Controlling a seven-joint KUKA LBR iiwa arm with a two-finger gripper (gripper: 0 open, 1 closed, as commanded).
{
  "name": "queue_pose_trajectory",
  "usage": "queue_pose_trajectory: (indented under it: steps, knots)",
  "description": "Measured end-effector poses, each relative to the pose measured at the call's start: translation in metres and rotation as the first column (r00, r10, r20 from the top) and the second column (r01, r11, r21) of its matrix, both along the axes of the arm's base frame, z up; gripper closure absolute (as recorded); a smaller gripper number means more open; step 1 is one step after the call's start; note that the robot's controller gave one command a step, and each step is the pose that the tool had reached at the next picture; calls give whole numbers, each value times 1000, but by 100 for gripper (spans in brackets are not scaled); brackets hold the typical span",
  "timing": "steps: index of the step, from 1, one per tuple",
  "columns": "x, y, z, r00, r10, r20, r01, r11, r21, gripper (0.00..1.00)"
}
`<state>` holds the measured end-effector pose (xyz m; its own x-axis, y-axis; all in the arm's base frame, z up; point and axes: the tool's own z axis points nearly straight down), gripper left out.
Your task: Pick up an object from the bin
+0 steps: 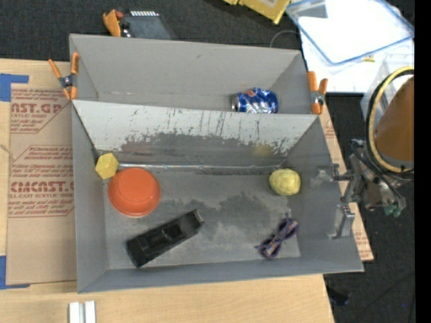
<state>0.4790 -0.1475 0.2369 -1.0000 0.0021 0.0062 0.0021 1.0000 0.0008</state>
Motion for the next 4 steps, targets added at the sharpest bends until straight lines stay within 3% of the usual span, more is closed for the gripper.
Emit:
queue_pose_trajectory:
  steps: [1, 2, 3, 4]
  knots:
    - [2, 1, 4, 1000, 3, 8, -2, 1000, -2, 0]
    - [4, 19, -57, 987, 160, 10, -160, 987, -2, 0]
    - [13, 48, -76, 829, 560, 11, -560, 829, -7, 0]
    - [4, 45, -130, 787, 617, 5, -617, 787, 3, 0]
